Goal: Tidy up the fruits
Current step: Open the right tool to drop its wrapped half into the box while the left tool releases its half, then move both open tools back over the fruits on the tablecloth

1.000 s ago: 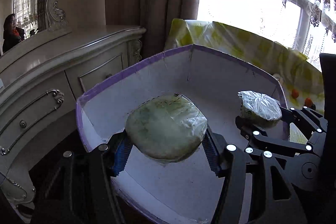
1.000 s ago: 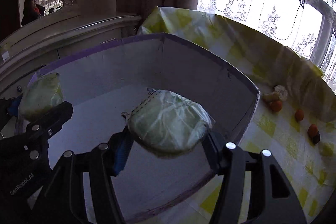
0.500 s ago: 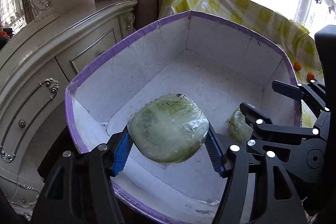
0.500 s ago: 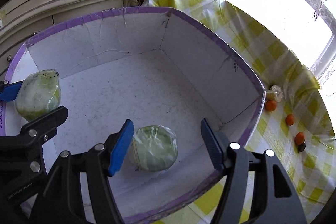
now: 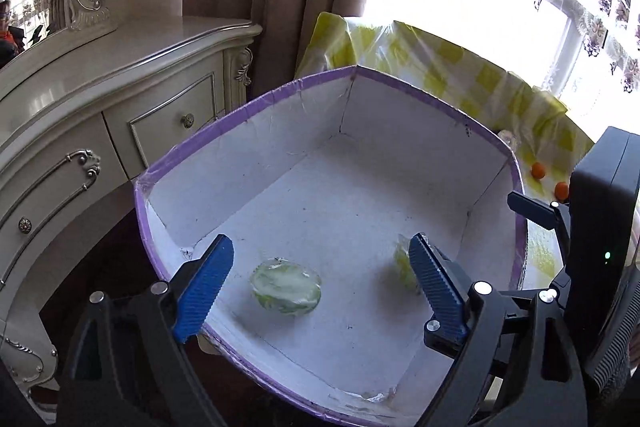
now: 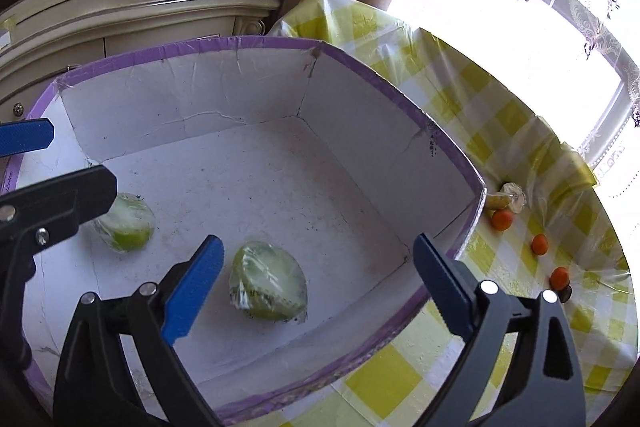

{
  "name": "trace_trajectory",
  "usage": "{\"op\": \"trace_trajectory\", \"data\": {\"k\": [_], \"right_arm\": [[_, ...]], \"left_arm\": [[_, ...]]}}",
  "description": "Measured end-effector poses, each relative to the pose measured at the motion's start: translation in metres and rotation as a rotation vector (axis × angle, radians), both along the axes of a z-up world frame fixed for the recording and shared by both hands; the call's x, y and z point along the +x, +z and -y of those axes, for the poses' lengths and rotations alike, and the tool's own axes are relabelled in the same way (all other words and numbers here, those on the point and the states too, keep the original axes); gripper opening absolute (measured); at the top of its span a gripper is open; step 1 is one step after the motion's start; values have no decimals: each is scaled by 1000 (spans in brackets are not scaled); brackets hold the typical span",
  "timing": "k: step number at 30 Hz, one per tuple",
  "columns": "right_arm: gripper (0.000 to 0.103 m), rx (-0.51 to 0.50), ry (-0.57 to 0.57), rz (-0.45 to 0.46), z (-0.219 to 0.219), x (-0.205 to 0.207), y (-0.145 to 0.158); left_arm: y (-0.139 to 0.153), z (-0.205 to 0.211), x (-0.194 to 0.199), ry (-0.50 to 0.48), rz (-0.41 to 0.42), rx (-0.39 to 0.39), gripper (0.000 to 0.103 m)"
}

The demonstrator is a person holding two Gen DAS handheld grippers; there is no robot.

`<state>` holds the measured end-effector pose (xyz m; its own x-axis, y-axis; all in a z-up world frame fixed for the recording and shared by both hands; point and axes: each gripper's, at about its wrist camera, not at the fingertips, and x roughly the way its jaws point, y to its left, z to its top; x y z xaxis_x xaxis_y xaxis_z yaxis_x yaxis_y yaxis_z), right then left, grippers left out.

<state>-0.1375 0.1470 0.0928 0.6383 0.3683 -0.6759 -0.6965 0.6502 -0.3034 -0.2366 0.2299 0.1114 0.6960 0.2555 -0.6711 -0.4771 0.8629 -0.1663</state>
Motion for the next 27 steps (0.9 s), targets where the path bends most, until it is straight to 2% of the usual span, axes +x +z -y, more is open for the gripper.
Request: {"op": "trace_trajectory", "data": {"k": [5, 8, 11, 13, 16, 18, 20, 23, 25, 27], "right_arm": [[96, 92, -1, -3, 16, 2, 7], [96, 197, 0, -6, 36, 5, 14], [96, 336, -11, -1, 67, 9, 22], [96, 444, -9, 8, 94, 11, 25], [96, 650, -22, 93, 148, 8, 23], [96, 732, -101, 154, 181, 13, 18], [96, 759, -200, 179, 211, 23, 13], [96, 762, -373, 306, 257, 29, 11], [96, 735, -452, 350, 285, 41, 11], [96, 646, -551, 361, 305, 60, 7]], "left_arm": [[19, 12, -8, 78, 95, 95, 87], [35, 37, -12, 90, 168, 205, 87], [49, 71, -17, 78, 264, 331, 87], [56, 95, -21, 56, 350, 380, 87], [61, 129, -27, 7, 495, 397, 87], [57, 150, -23, -41, 573, 399, 87], [51, 175, -15, -93, 624, 426, 87], [38, 209, 3, -159, 712, 475, 87], [32, 227, 25, -239, 712, 446, 87], [27, 237, 57, -302, 645, 376, 87]]}}
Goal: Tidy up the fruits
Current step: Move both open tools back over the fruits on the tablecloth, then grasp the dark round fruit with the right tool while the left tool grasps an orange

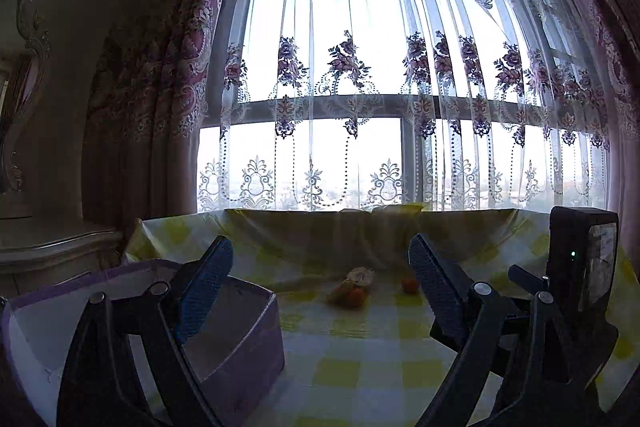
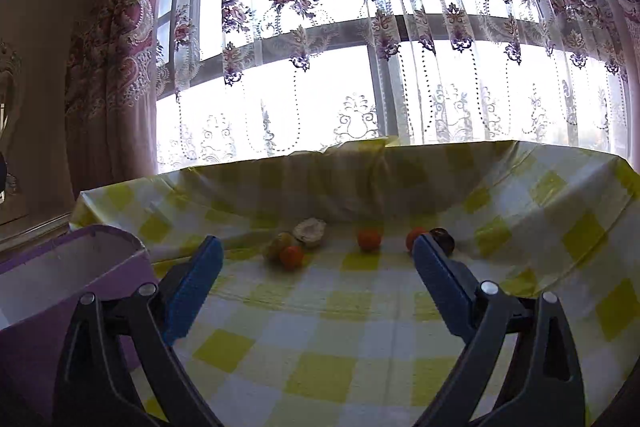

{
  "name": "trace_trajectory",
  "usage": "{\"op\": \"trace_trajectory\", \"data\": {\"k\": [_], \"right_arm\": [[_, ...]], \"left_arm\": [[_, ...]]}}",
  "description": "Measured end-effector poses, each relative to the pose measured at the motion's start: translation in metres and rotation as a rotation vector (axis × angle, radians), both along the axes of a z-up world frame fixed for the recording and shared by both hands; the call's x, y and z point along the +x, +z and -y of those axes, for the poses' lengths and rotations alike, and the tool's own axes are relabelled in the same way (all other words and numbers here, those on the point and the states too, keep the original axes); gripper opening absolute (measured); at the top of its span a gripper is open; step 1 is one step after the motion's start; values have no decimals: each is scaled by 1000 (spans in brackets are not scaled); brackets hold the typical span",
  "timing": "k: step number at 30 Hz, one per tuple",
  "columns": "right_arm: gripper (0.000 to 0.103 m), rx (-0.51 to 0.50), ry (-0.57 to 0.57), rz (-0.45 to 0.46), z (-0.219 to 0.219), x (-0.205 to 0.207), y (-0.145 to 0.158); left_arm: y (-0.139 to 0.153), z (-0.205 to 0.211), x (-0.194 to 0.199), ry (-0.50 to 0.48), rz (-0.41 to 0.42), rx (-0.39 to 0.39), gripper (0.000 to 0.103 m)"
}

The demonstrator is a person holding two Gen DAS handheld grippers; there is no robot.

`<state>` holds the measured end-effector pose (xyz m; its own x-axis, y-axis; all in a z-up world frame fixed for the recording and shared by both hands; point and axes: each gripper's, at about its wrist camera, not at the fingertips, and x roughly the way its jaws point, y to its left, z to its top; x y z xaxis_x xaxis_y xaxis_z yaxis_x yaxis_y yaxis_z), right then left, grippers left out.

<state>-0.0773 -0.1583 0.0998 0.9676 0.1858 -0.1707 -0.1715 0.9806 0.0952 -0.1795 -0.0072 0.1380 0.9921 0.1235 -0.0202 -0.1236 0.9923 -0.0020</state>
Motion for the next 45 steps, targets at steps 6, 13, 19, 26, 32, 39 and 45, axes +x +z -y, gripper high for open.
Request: {"op": "trace_trajectory", "data": {"k": [6, 13, 19, 26, 32, 39, 45], "right_arm": [[98, -31, -203, -233, 68, 82, -22], [86, -20, -178, -461, 104, 188, -53], [68, -2, -70, -532, 105, 244, -60], [56, -46, -57, -646, 101, 300, -75], [49, -83, -74, -665, 94, 320, -79], [40, -28, -49, -677, 98, 322, -82], [40, 295, -86, -561, 149, 301, -81]], "left_arm": [[-39, 16, 117, -144, -321, -114, 87], [-91, 41, 220, -139, -582, -84, 88], [-103, 25, 254, -204, -656, -231, 88], [-117, 6, 265, -253, -747, -369, 89], [-116, 10, 264, -254, -758, -356, 89], [-115, 21, 274, -275, -777, -312, 89], [-112, 62, 318, -306, -771, -245, 88]]}}
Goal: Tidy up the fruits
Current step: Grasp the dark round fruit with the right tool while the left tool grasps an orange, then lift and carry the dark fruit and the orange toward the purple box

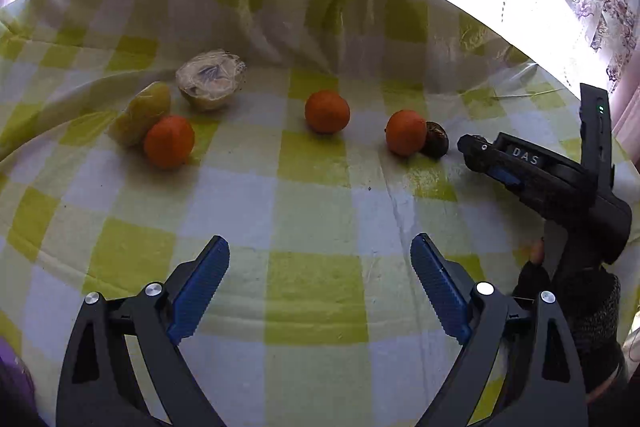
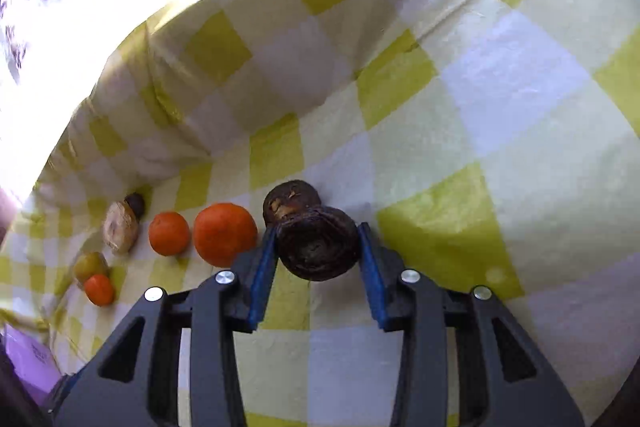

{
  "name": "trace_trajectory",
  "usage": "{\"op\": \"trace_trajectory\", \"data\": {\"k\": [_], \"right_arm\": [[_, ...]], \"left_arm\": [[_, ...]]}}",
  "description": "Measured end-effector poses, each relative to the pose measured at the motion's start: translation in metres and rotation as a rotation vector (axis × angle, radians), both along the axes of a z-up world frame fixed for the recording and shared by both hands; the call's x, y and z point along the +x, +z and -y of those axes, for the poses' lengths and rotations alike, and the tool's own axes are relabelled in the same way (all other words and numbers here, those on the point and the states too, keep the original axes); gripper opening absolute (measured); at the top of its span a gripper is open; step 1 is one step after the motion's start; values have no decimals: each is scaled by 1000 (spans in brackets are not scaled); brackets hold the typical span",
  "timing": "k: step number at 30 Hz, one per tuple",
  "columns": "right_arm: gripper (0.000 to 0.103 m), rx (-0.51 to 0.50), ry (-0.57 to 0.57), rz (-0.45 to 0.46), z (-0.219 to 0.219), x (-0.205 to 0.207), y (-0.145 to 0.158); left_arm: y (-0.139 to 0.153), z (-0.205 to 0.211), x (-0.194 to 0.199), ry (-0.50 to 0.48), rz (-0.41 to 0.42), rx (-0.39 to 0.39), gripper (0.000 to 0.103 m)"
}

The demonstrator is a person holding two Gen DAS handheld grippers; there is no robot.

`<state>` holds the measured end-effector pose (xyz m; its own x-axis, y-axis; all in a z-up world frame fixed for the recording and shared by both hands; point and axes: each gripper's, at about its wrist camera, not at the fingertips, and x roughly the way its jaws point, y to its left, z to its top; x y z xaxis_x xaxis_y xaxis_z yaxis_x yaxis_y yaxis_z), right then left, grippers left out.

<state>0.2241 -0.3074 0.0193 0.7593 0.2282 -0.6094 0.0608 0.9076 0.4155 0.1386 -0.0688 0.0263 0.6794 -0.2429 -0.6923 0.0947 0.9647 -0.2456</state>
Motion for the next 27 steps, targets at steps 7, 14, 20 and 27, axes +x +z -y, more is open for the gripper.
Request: {"op": "trace_trajectory", "data": {"k": [7, 14, 20, 27], "right_arm": [[40, 110, -47, 213, 18, -36, 14], [40, 134, -46, 235, 26, -39, 19], [40, 141, -36, 232, 28, -40, 20], [40, 150, -39, 224, 30, -40, 18]], "left_arm": [[0, 56, 70, -64, 2, 50, 78], [-5, 102, 116, -148, -37, 170, 63], [-6, 99, 119, -149, -40, 158, 39], [3, 30, 74, 53, 29, -69, 39]]}}
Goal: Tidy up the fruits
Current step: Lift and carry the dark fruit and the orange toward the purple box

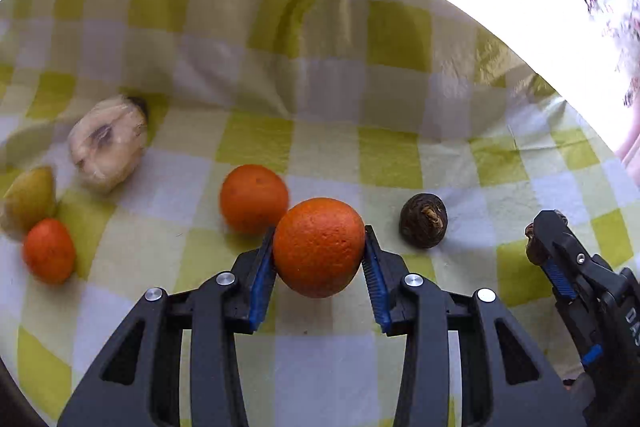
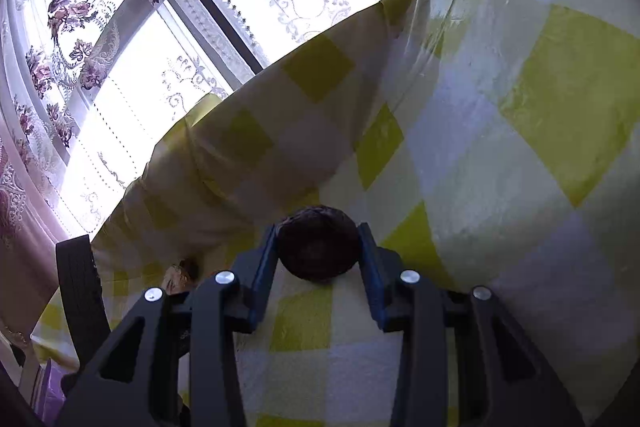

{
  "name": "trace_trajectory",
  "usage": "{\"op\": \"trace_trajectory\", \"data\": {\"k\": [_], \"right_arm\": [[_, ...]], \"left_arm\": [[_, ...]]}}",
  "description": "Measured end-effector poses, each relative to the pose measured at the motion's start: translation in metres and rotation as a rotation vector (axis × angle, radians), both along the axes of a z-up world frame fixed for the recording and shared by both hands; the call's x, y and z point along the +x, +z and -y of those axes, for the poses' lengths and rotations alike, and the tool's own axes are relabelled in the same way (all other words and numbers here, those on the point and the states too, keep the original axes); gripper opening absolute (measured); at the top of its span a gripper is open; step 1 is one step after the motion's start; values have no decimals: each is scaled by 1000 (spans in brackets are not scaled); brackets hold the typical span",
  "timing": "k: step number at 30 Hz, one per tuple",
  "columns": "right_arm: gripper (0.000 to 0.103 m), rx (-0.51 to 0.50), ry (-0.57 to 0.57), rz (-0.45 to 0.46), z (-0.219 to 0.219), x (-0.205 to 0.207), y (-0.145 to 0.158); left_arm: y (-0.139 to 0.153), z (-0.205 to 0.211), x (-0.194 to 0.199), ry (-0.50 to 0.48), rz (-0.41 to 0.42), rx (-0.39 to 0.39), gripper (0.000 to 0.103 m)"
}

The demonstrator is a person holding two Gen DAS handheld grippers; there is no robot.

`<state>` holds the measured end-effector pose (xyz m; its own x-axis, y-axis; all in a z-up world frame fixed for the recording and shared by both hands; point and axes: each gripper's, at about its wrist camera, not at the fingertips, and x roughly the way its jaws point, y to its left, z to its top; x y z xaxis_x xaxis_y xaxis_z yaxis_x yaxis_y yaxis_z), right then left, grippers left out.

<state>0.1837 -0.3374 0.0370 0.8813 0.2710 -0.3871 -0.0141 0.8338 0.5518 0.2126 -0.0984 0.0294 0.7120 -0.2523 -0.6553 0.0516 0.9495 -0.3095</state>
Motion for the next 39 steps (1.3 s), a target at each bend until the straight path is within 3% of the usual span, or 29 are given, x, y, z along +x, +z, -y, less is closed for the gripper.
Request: {"op": "trace_trajectory", "data": {"k": [4, 9, 14, 22, 28, 39], "right_arm": [[40, 9, -5, 2, 1, -1, -1], [40, -3, 29, -28, -4, 1, -1], [40, -6, 126, -65, -27, -25, -4], [40, -90, 244, -59, -93, -137, -5], [40, -133, 285, -74, -118, -200, -9], [40, -179, 365, -95, -141, -250, -12]], "left_arm": [[-1, -34, -38, 100, 4, -100, 39], [-12, -59, -83, 111, -71, -208, 39], [-19, -64, -127, 103, -57, -192, 38], [-20, -86, -208, 94, -26, -159, 39], [-20, -105, -254, 101, -9, -158, 39], [-17, -111, -295, 85, 30, -107, 39]]}}
